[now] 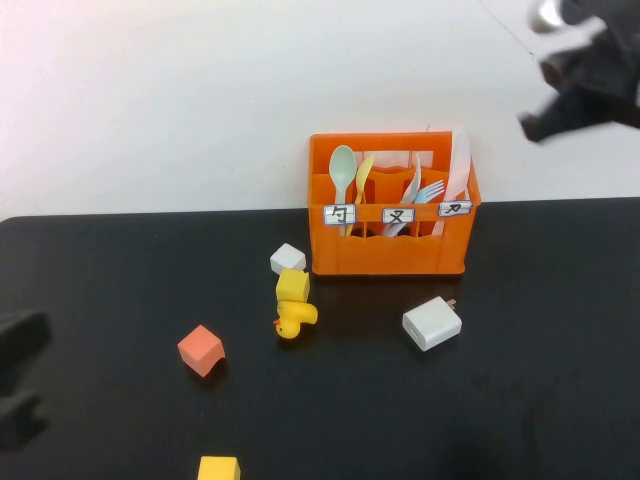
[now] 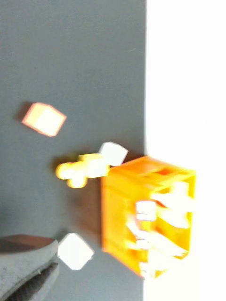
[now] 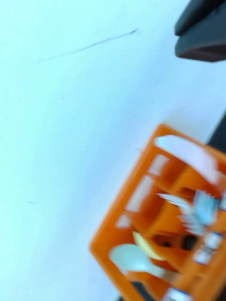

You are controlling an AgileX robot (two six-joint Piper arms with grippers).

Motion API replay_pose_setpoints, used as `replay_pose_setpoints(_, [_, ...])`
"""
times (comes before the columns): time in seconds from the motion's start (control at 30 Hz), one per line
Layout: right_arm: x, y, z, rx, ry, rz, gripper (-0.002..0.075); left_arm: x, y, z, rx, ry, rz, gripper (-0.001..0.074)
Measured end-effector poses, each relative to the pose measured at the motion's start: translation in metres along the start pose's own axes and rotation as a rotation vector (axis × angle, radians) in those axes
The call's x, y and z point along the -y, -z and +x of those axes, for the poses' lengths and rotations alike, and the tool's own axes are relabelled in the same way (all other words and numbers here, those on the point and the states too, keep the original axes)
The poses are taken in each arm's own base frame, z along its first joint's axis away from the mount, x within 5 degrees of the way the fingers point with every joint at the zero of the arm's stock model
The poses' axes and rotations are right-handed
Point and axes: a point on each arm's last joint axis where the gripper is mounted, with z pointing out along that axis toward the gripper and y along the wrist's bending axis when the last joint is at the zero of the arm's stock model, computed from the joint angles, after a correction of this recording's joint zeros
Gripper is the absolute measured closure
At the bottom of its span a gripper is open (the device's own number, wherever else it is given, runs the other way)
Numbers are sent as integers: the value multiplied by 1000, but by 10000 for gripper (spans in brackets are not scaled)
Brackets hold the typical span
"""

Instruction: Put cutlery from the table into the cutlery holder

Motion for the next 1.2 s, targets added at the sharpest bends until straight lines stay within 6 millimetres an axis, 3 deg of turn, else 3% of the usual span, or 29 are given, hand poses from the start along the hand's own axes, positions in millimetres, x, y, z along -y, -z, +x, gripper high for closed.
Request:
replay_pose_setpoints(0.13, [-7,44,23,8,14,-12,727,0,23,1,102,-21,2,736])
replay_pose_setpoints(0.27, [-18,78,57,-6,28,-32,727,-4,32,16,153,-31,2,736])
replay_pose_setpoints(0.57, [-36,153,111,-111,110,-37,728,-24,17,70,48,-87,-63,736])
replay_pose_setpoints(0.83, [-44,226,134,-227,92,-159,728,-27,15,73,74,-118,-78,736])
replay_pose_setpoints(1.0, [-50,254,155,-157,108,-213,728,-28,13,76,87,-124,-81,736])
replay_pose_setpoints(1.2, [-54,265,177,-95,86,-207,728,-29,12,76,93,-127,-84,736])
